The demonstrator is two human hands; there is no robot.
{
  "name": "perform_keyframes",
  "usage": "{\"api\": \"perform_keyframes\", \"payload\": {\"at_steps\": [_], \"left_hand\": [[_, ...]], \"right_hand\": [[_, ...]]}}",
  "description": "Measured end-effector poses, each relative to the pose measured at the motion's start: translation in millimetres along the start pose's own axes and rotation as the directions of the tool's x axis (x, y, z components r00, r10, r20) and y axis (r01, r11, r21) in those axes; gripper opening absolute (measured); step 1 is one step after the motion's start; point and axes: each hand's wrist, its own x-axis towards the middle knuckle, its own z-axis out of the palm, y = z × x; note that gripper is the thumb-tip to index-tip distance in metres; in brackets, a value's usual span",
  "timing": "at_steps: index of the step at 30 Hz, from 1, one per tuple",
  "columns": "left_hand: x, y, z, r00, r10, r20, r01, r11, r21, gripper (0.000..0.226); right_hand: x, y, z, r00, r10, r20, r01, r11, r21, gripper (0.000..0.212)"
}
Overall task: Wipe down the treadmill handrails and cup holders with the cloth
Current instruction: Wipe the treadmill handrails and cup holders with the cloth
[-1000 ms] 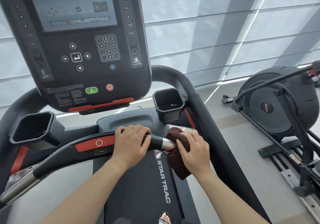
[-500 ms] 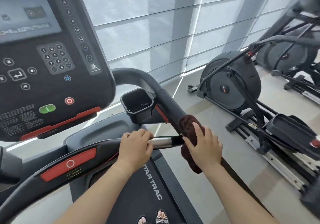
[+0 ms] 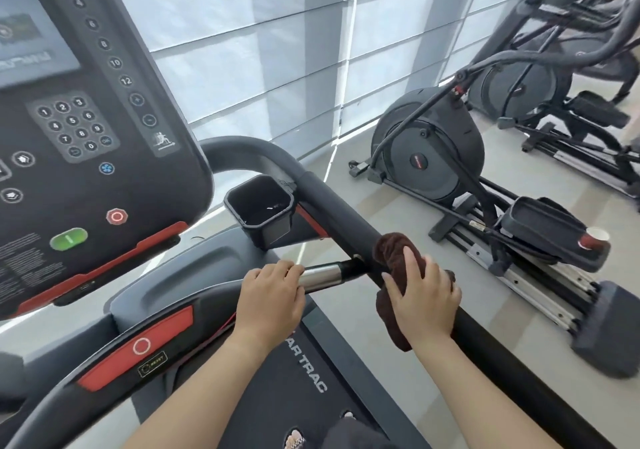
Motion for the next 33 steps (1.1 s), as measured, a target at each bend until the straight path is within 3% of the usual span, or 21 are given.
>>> {"api": "perform_keyframes", "payload": {"at_steps": [6,13,17,22,27,33], "left_hand": [[-2.9,-3.2,-2.3,1.000,-0.006,0.028,0.006,1.000,-0.015,0.031],[-8.9,18.1,2.0,0.993,-0.116,-0.024,0.114,0.992,-0.060,0.032],[-22.9,77.2,15.7,0.994,-0.088,0.061,0.099,0.970,-0.220,0.035],[-42.4,182.1,33.6,0.978,-0.079,0.195,0.162,0.872,-0.461,0.030],[-71.2,259.7,40.7,0.963,-0.179,0.202,0.259,0.825,-0.502,0.026],[-122.8,288.5,36.0,0.912,-0.310,0.270,0.401,0.815,-0.418,0.023]], "right_hand": [[22.0,-21.6,6.4,0.998,-0.044,0.051,0.042,0.998,0.036,0.061],[-5.1,13.8,-9.5,0.990,-0.123,0.074,0.117,0.990,0.078,0.059],[-43.1,65.9,-27.3,0.989,-0.109,0.099,0.098,0.989,0.111,0.055],[-90.8,143.1,-49.4,0.976,-0.128,0.174,0.104,0.985,0.141,0.056],[-123.1,213.1,-64.8,0.949,-0.204,0.241,0.147,0.961,0.233,0.056],[-111.2,220.0,-61.6,0.913,-0.323,0.249,0.260,0.932,0.254,0.058]]}}
